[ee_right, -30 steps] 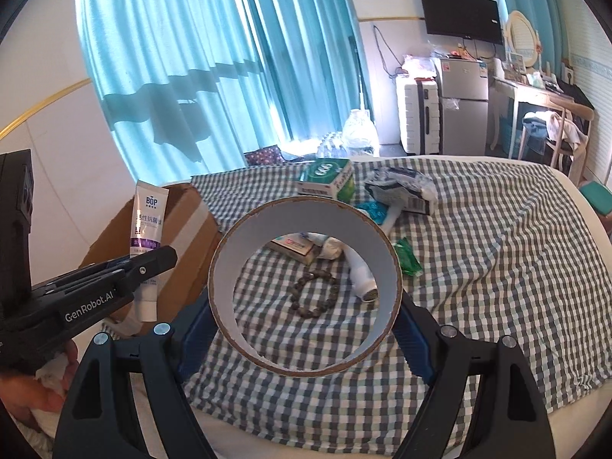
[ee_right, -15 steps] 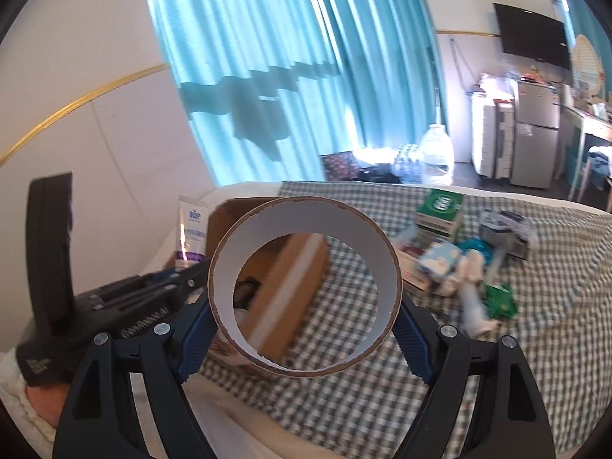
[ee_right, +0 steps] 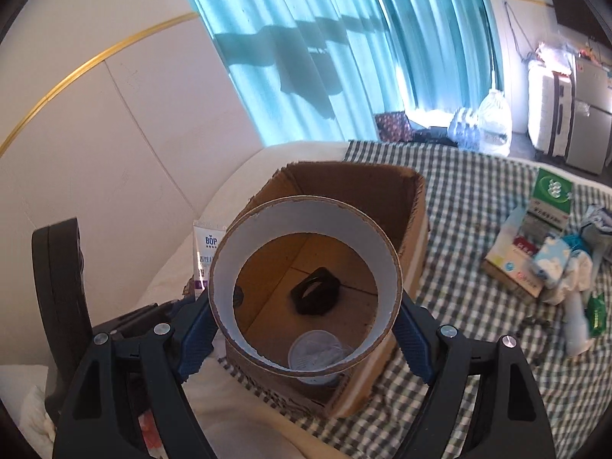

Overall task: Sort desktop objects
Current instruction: 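Carry the tube and tape roll over the box and open both tools, then move both tools back over the remaining items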

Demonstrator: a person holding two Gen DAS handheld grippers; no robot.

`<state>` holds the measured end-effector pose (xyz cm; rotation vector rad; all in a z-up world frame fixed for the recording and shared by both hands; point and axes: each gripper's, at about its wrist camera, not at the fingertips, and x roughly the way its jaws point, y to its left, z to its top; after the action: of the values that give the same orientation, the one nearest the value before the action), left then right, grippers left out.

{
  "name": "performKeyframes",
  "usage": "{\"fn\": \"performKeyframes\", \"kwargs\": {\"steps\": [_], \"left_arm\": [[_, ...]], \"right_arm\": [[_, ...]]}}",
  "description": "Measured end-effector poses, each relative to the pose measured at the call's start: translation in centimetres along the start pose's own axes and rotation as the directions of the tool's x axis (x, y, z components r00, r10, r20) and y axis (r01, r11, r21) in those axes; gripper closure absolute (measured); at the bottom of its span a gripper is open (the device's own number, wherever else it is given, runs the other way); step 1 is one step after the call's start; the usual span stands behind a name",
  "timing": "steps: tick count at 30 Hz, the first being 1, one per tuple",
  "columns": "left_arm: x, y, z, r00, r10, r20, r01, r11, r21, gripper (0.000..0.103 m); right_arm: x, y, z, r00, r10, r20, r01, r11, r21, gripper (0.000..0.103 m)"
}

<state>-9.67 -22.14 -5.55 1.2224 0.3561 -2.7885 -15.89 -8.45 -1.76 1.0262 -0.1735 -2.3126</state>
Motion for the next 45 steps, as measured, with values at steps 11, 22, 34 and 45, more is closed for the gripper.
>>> {"fn": "performKeyframes", "kwargs": {"steps": [11,22,34,45], "left_arm": [[2.5,1.7,-0.8,0.999,0.018,-0.049,-0.020,0.999,-0.026,0.039],[-0.1,0.6,-2.1,1.000,0.019,-0.022,-0.020,0.999,-0.028,0.017],[-2.1,-9.4,-4.5,0.998,-0.051,-0.037,0.053,0.997,0.055,0.004],[-1.7,-21.5,-9.4,0.993,-0.042,-0.114,0.066,0.974,0.215,0.000]], "right_arm": [[4.0,-1.9,1.5,0.998,0.040,-0.045,-0.033,0.988,0.149,0.011],[-1.2,-5.3,-1.2,0.999,-0.050,0.006,0.049,0.982,0.184,0.011],[-16.1,-13.9,-7.9,0.924,-0.355,0.145,0.310,0.914,0.262,0.011],[-23.2,-20.3,-12.3,0.883,-0.432,0.184,0.350,0.866,0.357,0.011]]}}
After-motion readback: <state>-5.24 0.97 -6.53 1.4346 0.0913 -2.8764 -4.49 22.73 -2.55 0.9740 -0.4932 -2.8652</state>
